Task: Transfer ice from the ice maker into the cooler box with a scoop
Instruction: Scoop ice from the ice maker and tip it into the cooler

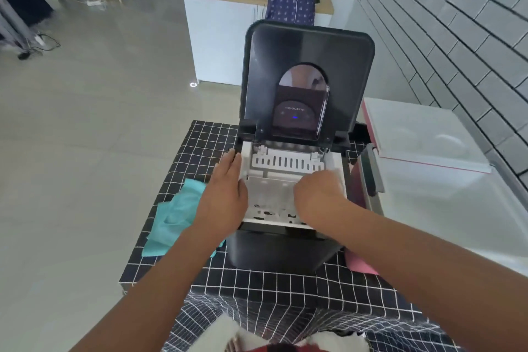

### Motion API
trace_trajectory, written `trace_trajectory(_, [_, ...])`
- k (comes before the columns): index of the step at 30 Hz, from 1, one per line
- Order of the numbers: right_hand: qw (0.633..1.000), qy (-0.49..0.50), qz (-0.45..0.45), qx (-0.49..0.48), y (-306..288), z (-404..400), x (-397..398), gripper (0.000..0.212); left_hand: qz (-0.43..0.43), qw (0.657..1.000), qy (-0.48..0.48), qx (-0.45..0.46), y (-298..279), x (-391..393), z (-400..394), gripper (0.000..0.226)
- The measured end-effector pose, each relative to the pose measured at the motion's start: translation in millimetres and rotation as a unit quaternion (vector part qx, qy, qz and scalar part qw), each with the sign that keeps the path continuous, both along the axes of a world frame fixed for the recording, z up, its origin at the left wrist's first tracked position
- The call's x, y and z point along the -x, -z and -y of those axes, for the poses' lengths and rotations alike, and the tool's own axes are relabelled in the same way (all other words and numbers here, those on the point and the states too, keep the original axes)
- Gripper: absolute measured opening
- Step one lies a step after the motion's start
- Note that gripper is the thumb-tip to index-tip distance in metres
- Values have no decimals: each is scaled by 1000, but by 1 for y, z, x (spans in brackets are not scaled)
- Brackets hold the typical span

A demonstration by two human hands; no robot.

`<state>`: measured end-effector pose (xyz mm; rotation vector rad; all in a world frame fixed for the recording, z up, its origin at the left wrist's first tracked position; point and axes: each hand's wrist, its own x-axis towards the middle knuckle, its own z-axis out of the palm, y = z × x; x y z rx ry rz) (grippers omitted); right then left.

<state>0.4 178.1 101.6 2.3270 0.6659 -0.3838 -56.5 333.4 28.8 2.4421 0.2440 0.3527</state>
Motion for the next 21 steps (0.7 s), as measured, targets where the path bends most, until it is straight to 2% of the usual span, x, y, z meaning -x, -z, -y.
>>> trace_trajectory(4, [997,-36,33,-56,4,-7,-3,21,7,1000,3,13,3,1,-1,53])
trace_trajectory(9, [991,-21,41,-126,4,4,-7,16,2,1000,5,29,5,-1,-2,54])
trace_trajectory(13, [987,27,4,-160,4,26,-18,17,9,999,4,35,10,-1,-2,54])
trace_trajectory(17, [977,72,-29,-197,12,35,-29,3,23,999,6,30,14,-4,-4,54])
trace_trajectory(21, [969,102,-89,-206,21,34,-28,15,27,999,2,26,19,-4,-5,54])
